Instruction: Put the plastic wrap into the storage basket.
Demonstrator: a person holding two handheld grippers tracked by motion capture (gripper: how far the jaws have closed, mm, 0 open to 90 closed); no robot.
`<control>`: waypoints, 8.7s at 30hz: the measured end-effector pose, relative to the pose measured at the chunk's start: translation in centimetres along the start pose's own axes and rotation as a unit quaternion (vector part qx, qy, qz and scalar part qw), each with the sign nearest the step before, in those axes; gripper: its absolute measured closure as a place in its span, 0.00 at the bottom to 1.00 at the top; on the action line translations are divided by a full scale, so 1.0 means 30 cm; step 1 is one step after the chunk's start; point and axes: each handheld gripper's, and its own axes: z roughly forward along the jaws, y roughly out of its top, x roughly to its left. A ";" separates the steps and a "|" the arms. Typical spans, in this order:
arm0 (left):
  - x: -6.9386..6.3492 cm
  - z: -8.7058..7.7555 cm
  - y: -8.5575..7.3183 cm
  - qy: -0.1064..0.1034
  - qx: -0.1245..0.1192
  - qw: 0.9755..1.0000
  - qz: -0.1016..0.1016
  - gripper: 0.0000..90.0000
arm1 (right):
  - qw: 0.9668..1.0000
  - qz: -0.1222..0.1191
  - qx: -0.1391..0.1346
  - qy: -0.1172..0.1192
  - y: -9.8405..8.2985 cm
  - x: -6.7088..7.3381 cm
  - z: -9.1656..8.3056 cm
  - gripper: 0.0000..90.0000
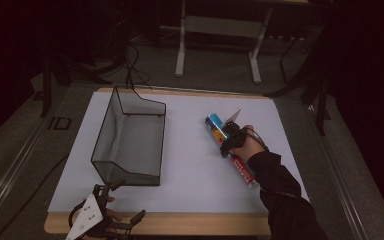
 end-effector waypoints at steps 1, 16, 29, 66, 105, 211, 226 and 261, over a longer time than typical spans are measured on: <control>0.002 0.000 -0.001 0.000 0.000 1.000 -0.001 0.01 | 1.000 0.003 -0.004 0.002 0.001 -0.004 -0.013 0.35; -0.002 0.003 -0.001 0.003 0.004 1.000 0.004 0.01 | 0.994 0.046 -0.092 0.019 0.029 -0.026 -0.219 0.35; -0.003 0.003 -0.001 0.003 0.004 1.000 0.007 0.01 | 0.982 0.065 -0.175 0.030 0.098 0.052 -0.367 0.35; -0.003 -0.002 0.003 0.027 0.003 1.000 0.013 0.01 | 0.932 0.089 -0.321 0.142 0.301 0.379 -0.489 0.35; -0.026 0.009 0.003 0.023 0.025 0.999 0.032 0.01 | 0.911 0.134 -0.300 0.248 0.352 0.660 -0.117 0.35; -0.029 0.025 -0.006 -0.003 0.040 0.999 0.033 0.01 | 0.936 -0.026 -0.339 0.087 0.053 0.459 -0.299 0.16; -0.026 0.029 -0.008 -0.002 0.043 0.999 0.032 0.01 | 0.928 -0.042 -0.359 0.088 -0.136 0.372 -0.306 0.16; -0.026 0.037 -0.012 -0.002 0.047 0.998 0.033 0.01 | 0.924 -0.039 -0.373 0.071 -0.415 0.212 -0.152 0.16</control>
